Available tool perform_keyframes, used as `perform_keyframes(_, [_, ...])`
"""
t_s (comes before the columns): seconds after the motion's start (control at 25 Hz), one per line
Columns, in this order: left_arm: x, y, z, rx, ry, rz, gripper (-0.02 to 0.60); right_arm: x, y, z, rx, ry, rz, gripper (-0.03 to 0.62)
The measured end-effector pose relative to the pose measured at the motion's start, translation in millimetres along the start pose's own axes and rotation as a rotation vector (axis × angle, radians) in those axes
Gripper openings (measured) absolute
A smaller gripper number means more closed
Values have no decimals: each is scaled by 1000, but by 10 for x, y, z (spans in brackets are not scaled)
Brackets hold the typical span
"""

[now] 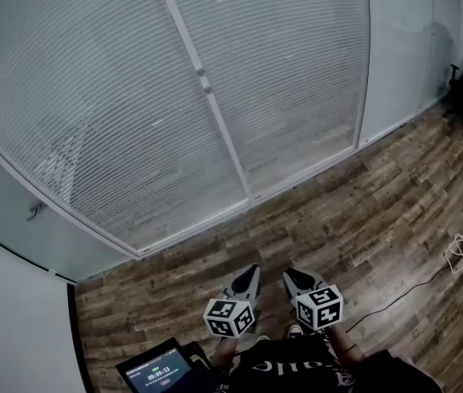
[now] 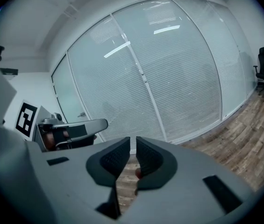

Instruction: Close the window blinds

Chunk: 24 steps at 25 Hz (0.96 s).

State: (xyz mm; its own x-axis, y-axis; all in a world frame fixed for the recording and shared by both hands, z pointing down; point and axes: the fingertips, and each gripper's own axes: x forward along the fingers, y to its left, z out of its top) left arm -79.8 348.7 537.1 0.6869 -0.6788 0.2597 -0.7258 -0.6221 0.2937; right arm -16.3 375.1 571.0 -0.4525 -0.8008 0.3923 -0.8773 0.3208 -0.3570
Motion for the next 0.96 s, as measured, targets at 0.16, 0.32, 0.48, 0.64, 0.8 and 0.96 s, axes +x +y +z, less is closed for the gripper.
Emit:
perform_keyframes(0.16, [-182, -34, -20, 31, -11, -7, 5, -43, 97, -6, -17, -2, -9, 54])
perform_keyframes(0.32, [-465, 111, 14, 73, -21, -6, 5, 37, 427, 34, -39, -15, 6, 54])
perform_keyframes(0.48, [-726, 248, 7, 57, -37, 11, 5, 73, 724, 16, -66, -21, 26, 54])
perform_keyframes(0.64, [-916, 387, -13, 26, -52, 22, 5, 96, 941, -68, -83, -14, 37, 54])
perform_keyframes(0.8, [-1036, 513, 8, 8, -72, 26, 5, 134, 1088, -104, -98, -14, 38, 54])
perform_keyframes(0.96, [-1100, 576, 42, 11, -84, 24, 5, 150, 1172, -99, -107, -23, 35, 54])
